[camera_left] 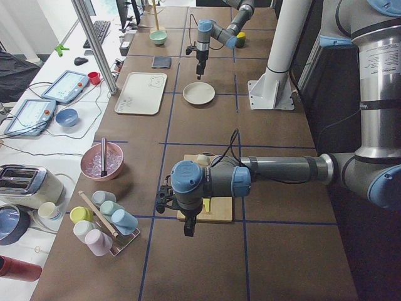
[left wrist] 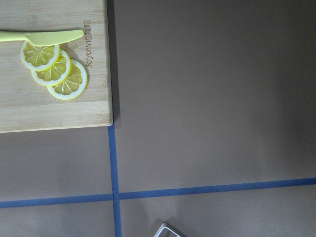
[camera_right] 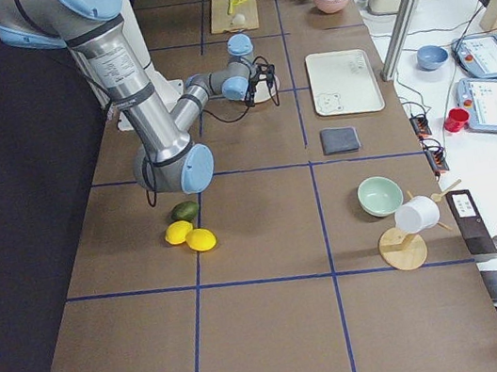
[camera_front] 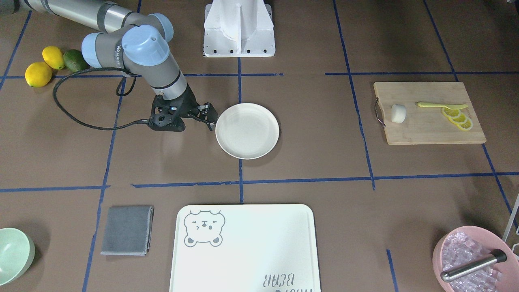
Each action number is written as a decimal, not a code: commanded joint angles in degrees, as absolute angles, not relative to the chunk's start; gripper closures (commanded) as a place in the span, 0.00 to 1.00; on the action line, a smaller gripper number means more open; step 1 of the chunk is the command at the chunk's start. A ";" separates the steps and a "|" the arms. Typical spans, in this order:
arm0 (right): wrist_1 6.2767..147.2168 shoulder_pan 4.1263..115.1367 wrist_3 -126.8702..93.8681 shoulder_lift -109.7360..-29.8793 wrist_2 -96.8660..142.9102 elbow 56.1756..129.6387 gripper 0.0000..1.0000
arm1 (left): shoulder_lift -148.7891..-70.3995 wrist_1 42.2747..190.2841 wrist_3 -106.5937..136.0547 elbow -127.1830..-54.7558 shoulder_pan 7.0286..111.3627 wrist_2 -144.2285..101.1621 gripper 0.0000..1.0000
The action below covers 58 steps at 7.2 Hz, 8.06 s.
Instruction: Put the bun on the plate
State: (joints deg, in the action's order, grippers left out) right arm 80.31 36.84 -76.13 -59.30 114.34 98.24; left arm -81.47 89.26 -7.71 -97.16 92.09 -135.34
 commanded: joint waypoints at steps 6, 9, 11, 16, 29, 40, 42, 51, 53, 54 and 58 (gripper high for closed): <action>96.40 76.76 -4.24 -82.49 132.01 104.24 0.00 | -82.35 93.66 -7.12 -96.95 89.56 -134.83 0.00; 97.39 86.81 14.12 -94.62 131.66 102.32 0.00 | -82.44 93.78 -6.94 -96.94 89.56 -134.82 0.00; 96.95 90.95 13.97 -100.86 131.66 101.08 0.00 | -85.23 93.08 -6.86 -96.51 88.86 -135.35 0.00; 96.24 91.93 13.27 -101.34 131.75 101.69 0.00 | -85.96 100.53 -0.50 -97.47 81.44 -135.70 0.00; 96.24 92.02 13.36 -101.69 132.27 101.69 0.00 | -84.46 129.11 47.90 -100.99 44.12 -117.77 0.63; 96.24 91.93 13.27 -101.87 133.68 101.34 0.00 | -137.17 92.90 80.24 -87.83 26.20 -103.89 0.62; 96.24 91.93 13.27 -101.87 133.68 101.34 0.00 | -138.95 98.31 80.77 -83.35 26.10 -103.02 0.60; 96.24 91.93 13.36 -101.87 133.86 101.51 0.00 | -119.62 86.96 57.38 -109.93 37.57 -110.27 0.01; 96.24 91.93 13.45 -101.87 133.86 101.34 0.00 | -107.46 83.06 38.94 -118.63 50.29 -119.39 0.01; 96.24 91.93 13.36 -101.87 133.86 101.42 0.00 | -102.01 83.14 28.23 -118.65 57.32 -124.14 0.01; 96.24 91.93 13.45 -101.87 133.86 101.25 0.00 | -88.43 83.59 -11.18 -103.95 85.46 -138.24 0.01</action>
State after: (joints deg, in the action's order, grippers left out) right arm 96.24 91.94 13.45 -101.86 133.86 101.34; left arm -90.77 83.64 -0.25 -110.35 77.49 -135.41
